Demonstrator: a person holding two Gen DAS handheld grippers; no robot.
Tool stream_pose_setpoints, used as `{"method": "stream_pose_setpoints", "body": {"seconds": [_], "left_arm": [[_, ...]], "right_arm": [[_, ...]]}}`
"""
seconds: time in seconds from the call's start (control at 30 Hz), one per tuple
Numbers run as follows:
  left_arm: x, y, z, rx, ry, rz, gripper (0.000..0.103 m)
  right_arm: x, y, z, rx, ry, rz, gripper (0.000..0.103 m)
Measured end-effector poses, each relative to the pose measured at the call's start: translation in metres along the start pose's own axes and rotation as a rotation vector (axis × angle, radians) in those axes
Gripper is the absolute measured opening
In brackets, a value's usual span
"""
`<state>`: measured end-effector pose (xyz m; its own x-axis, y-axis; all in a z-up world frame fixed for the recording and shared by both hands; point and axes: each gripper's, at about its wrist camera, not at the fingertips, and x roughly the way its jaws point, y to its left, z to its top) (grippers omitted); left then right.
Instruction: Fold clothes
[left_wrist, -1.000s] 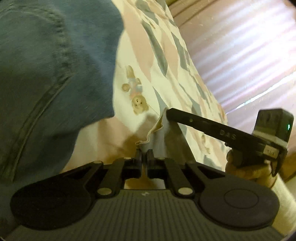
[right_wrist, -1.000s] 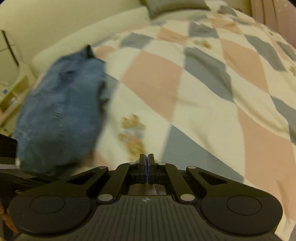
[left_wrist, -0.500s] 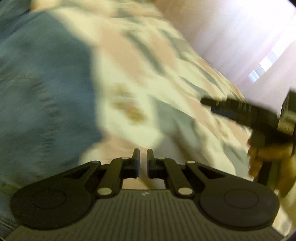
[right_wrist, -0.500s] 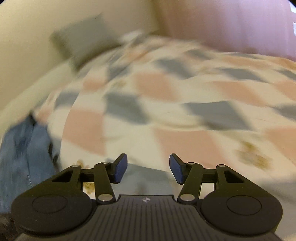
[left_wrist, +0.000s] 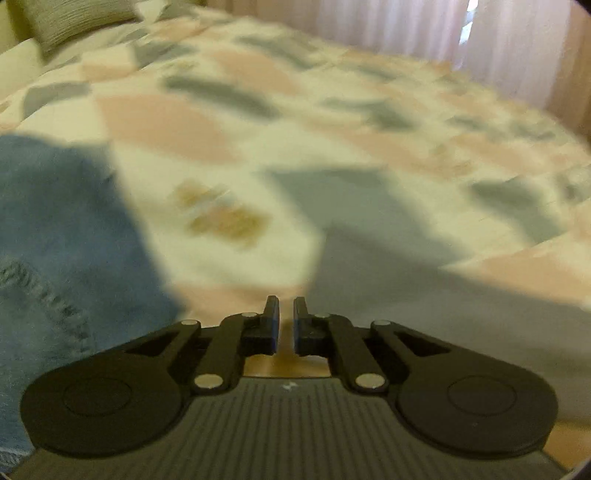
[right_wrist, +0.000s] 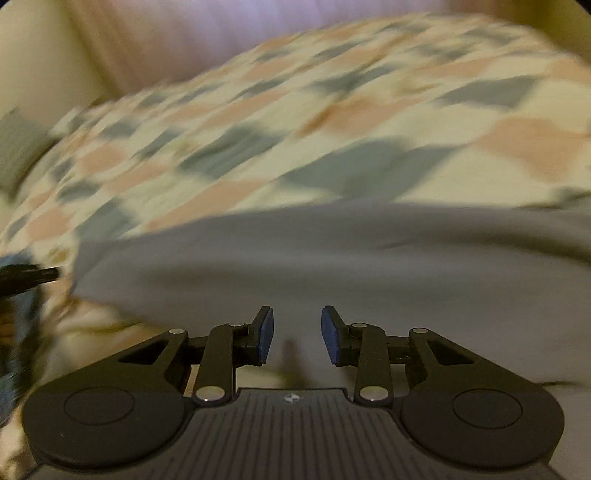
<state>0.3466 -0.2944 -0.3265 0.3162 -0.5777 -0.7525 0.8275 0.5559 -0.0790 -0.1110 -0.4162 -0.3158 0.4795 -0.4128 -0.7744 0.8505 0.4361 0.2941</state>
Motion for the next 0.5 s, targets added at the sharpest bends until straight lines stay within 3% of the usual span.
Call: {"method": "stream_pose_setpoints", "body": {"seconds": [0.1,0.17,0.2,0.27,0.33,0.4,0.43,0.5], "left_arm": [[-0.009,-0.073,-0.004,0.129,-0.003,-0.153,0.005],[-0.002,-0.117,-0.014,0.175,0.033,-0.249,0.010],[0.005,-0.134,-0.021,0.184,0.069,-0.274,0.011],[0.021,-0.166,-0.036,0.193,0.160,-0.300,0.014],[0.025,-0.185,-0.047,0.174,0.212,-0.287,0.011],[0.009,-0.200,-0.051,0.182,0.194,-0.294,0.012],[-0.004,-0.210,-0.053,0.214,0.174,-0.286,0.012],[-0.018,-0.229,-0.058,0.270,0.153,-0.291,0.013]], "right_arm": [[-0.012,-0.059,0.007,-0.021,-0.045,-0.157,0.035],[-0.011,-0.103,0.010,-0.006,-0.047,-0.210,0.035],[-0.011,-0.128,0.012,0.029,-0.040,-0.217,0.032],[-0.013,-0.179,0.016,0.104,-0.024,-0.224,0.015],[-0.025,-0.223,0.023,0.185,-0.036,-0.214,0.019],[-0.054,-0.247,0.028,0.244,-0.109,-0.139,0.041],[-0.068,-0.260,0.029,0.271,-0.150,-0.129,0.046],[-0.081,-0.284,0.031,0.307,-0.159,-0.140,0.047]]}}
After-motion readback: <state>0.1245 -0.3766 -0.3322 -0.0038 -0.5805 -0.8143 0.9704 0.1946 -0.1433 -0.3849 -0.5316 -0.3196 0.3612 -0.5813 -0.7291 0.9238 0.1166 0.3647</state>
